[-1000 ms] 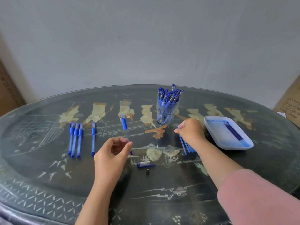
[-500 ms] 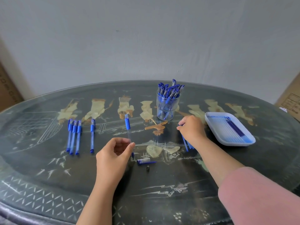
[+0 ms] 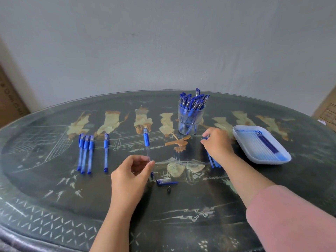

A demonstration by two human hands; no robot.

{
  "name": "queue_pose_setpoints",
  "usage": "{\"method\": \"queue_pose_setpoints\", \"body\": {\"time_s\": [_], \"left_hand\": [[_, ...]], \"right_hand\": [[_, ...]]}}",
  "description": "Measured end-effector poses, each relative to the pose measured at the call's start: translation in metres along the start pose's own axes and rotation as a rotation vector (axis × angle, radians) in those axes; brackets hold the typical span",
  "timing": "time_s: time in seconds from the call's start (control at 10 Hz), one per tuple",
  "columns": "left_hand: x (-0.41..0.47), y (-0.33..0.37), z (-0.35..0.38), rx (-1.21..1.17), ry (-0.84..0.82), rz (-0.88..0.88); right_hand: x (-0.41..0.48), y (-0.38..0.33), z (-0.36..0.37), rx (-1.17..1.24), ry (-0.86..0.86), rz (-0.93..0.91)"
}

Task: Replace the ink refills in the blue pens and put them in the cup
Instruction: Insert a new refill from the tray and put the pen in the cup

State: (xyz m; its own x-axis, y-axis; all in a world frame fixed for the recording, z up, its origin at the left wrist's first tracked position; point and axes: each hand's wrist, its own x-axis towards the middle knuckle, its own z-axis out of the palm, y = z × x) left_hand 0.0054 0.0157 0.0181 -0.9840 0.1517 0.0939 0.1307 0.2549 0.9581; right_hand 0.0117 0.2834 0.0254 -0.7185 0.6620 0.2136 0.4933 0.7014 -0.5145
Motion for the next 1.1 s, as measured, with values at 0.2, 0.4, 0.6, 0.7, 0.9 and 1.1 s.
{"method": "queue_pose_setpoints", "body": {"time_s": [0.2, 0.4, 0.6, 0.7, 0.9, 1.1], "left_hand": [[0.0, 0.001, -0.001, 0.005, -0.001, 0.001], [-0.003, 0.003, -0.002, -0.016, 0.022, 0.007], [-0.012, 0.007, -0.003, -0.013, 0.057, 0.042], [-0.017, 0.009, -0.001, -0.016, 0.062, 0.042], [-0.025, 0.012, 0.0, 0.041, 0.014, 0.063], [-0.023, 0.012, 0.0, 0.061, -0.002, 0.06]], "right_hand": [[0.0, 0.001, 0.001, 0.064, 0.016, 0.011], [-0.009, 0.026, -0.026, 0.161, 0.168, 0.049], [-0.02, 0.096, -0.072, -0.211, 0.377, 0.232], [-0.02, 0.119, -0.085, -0.44, 0.318, 0.296], [-0.019, 0.129, -0.09, -0.588, 0.192, 0.329], [-0.014, 0.13, -0.092, -0.619, 0.168, 0.329]]}}
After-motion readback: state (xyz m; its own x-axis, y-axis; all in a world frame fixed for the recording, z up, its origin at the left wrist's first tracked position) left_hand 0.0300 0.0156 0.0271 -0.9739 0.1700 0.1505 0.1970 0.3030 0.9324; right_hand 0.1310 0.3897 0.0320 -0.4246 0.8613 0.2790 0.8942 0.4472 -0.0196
